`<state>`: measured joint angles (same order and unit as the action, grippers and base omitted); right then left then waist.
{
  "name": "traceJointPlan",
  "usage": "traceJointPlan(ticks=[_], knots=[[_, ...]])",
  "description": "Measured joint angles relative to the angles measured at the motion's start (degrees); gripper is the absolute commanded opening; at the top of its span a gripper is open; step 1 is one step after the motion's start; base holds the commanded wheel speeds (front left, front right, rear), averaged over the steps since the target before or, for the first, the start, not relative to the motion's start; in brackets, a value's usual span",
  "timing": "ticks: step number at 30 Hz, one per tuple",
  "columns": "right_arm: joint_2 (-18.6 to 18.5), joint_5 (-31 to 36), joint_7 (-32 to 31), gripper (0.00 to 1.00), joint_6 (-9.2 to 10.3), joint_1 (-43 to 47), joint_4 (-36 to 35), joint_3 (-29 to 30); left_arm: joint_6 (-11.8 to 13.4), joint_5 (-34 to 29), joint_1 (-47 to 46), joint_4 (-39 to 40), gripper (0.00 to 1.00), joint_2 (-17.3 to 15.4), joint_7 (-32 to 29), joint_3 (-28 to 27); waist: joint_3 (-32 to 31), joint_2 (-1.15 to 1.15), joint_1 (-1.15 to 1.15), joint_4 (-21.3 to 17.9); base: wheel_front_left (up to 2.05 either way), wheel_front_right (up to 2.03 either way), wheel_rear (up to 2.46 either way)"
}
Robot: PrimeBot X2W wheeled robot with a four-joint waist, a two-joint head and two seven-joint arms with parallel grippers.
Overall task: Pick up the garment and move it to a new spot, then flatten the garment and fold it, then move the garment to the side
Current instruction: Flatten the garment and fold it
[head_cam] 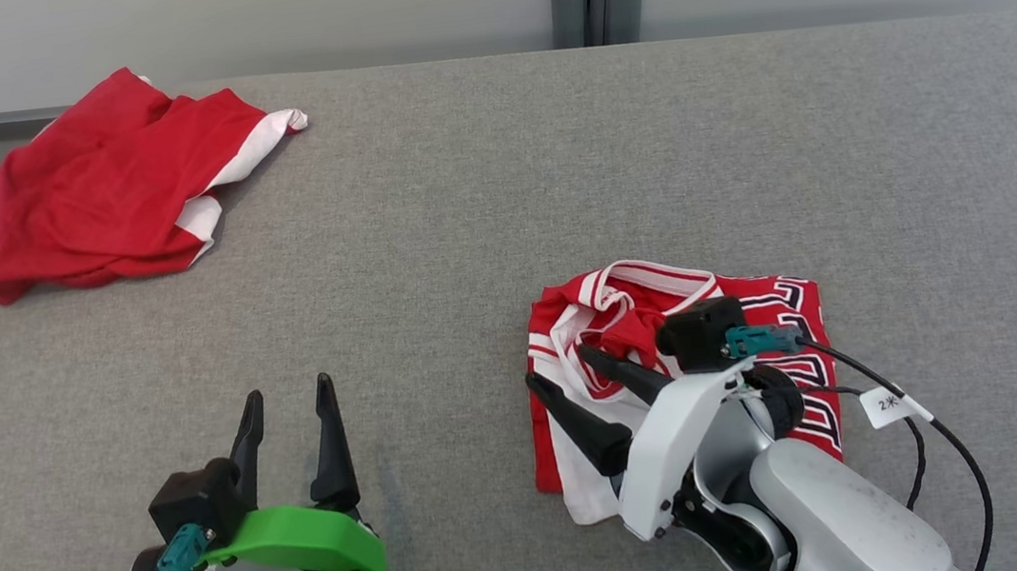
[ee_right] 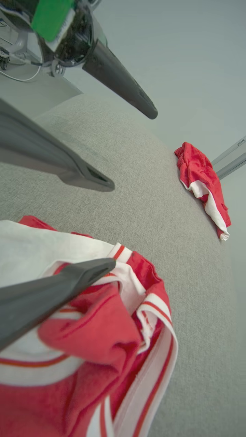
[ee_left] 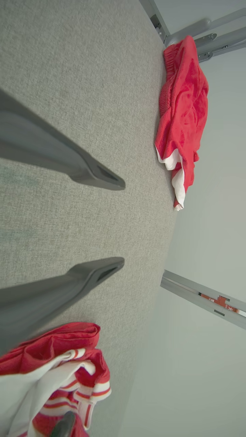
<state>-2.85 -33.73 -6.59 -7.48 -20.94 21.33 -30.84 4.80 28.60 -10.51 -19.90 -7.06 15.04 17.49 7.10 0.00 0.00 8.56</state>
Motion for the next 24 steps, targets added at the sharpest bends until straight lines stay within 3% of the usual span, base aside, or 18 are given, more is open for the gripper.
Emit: traceJointPlan(ticks=[8,21,22,23,24], knots=[[0.0,1.6,2.3,1.0,0.0,2.3,-8.0,1.1,-0.1,-0.2,0.8,-0.3,1.0,0.0,0.0,-0.1,-1.8,0.0,0.0,-1.5,0.0,0.0,0.0],[0.0,13.2,4.6,1.0,0.0,8.0,-13.7,21.0,-0.1,-0.2,1.7,-0.2,1.0,-0.2,0.1,0.6,-3.1,0.0,0.0,-2.4,0.0,0.0,0.0],[0.0,14.3,4.6,0.96,0.0,8.1,-13.3,22.0,-0.2,-0.2,1.7,-0.2,1.0,-0.2,0.1,0.7,-3.0,0.0,0.0,-2.3,0.0,0.0,0.0],[0.0,14.6,4.6,0.61,0.0,8.2,-12.8,22.7,-0.2,-0.2,1.7,-0.2,1.0,-0.2,0.1,0.8,-2.9,0.0,0.0,-2.2,0.0,0.0,0.0],[-0.1,14.9,4.1,0.38,0.0,8.3,-11.8,23.5,-0.2,-0.2,1.7,-0.2,1.0,-0.2,0.1,0.9,-2.8,0.0,0.0,-2.1,0.0,0.0,0.0]])
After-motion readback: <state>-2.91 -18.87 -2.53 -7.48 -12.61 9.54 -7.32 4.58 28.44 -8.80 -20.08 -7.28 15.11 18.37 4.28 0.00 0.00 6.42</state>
